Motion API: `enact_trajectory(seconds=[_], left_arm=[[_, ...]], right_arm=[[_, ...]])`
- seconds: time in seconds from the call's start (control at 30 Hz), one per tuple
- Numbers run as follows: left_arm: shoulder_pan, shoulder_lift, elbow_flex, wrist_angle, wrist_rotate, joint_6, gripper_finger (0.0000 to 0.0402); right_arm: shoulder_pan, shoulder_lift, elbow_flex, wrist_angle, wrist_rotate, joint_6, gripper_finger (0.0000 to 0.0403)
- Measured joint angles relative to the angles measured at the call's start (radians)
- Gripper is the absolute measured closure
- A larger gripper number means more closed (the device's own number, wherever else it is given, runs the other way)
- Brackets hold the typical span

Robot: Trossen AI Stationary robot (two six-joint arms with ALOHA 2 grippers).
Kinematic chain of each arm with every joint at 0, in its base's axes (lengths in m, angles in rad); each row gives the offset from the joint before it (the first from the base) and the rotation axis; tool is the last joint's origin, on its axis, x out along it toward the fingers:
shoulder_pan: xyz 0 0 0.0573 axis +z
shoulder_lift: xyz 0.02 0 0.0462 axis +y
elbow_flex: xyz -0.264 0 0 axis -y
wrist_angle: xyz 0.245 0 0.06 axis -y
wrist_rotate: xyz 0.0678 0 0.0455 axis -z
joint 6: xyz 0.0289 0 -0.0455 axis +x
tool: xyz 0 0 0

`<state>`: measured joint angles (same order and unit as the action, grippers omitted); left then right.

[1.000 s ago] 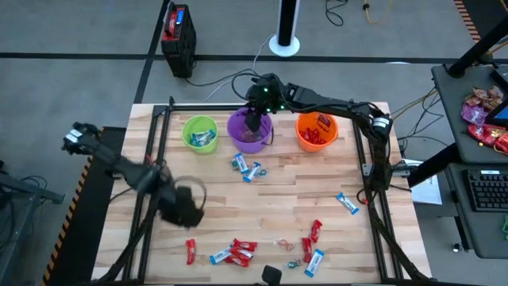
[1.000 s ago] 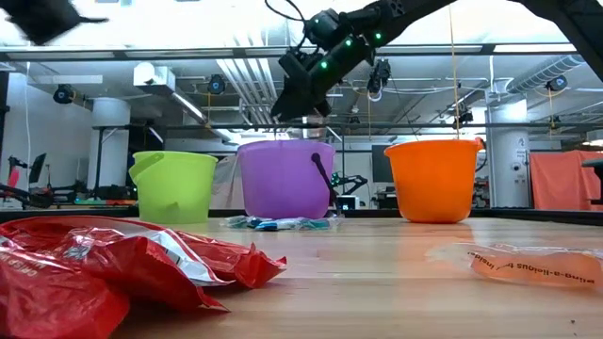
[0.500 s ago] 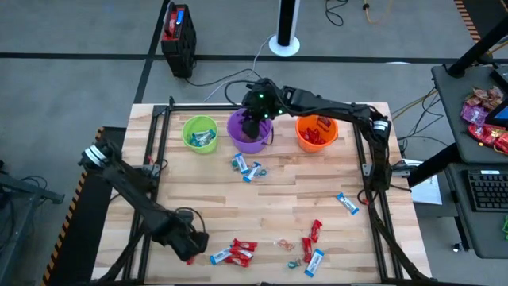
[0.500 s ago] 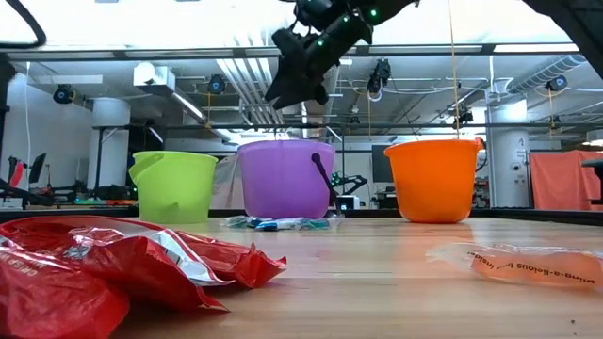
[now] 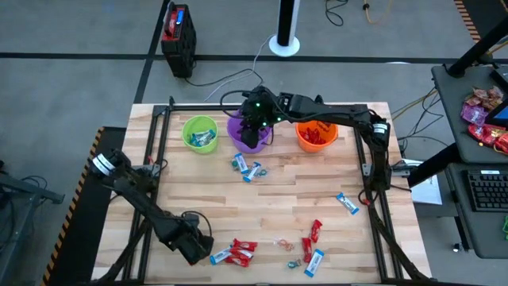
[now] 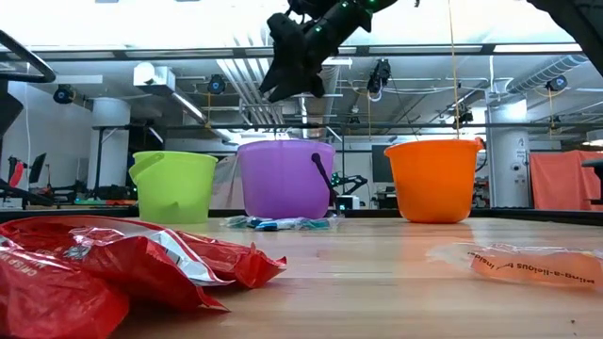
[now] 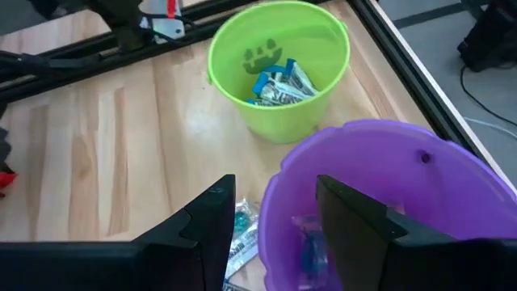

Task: Sort candy by brand, put in halloween buckets
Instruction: Put the red chocolate into the orange bucket

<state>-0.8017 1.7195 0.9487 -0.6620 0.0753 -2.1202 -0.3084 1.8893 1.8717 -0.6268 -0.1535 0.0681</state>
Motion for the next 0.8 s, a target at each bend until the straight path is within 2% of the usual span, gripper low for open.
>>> enact_trajectory(seconds=[0.1,0.2,0.3,0.37,0.43,0.53,0.63,0.8], left_arm=[[0.000,0.001,0.000,-0.001,-0.006,0.026,0.0296],[0.000,-0.013,0.002,-0.021,-0.010,0.068,0.0337],[0.001,-0.064,0.005,-0.040,-0.031,0.127,0.0379],[0.001,-0.117,0.005,-0.064,-0.080,0.174,0.0389],[0.003,-0.189,0.005,-0.090,-0.183,0.233,0.0384],[0.024,-0.323,0.005,-0.097,-0.399,0.368,0.0375],[0.072,-0.447,0.005,-0.154,-0.537,0.523,0.0379],[0.193,-0.616,0.005,-0.213,-0.742,0.898,0.0387]], right_arm=[[-0.001,0.000,-0.001,-0.023,0.000,0.000,0.0238],[-0.002,0.000,-0.001,-0.037,0.000,0.000,0.0238],[-0.001,0.000,0.000,-0.053,0.000,0.001,0.0238],[-0.001,-0.001,0.001,-0.049,0.000,0.002,0.0238],[-0.001,-0.004,0.001,-0.050,-0.001,0.002,0.0238],[-0.002,-0.008,0.001,-0.049,-0.005,0.001,0.0238],[-0.004,-0.022,0.001,-0.049,-0.033,0.000,0.0238],[-0.009,-0.053,0.002,0.014,-0.270,0.024,0.0238]])
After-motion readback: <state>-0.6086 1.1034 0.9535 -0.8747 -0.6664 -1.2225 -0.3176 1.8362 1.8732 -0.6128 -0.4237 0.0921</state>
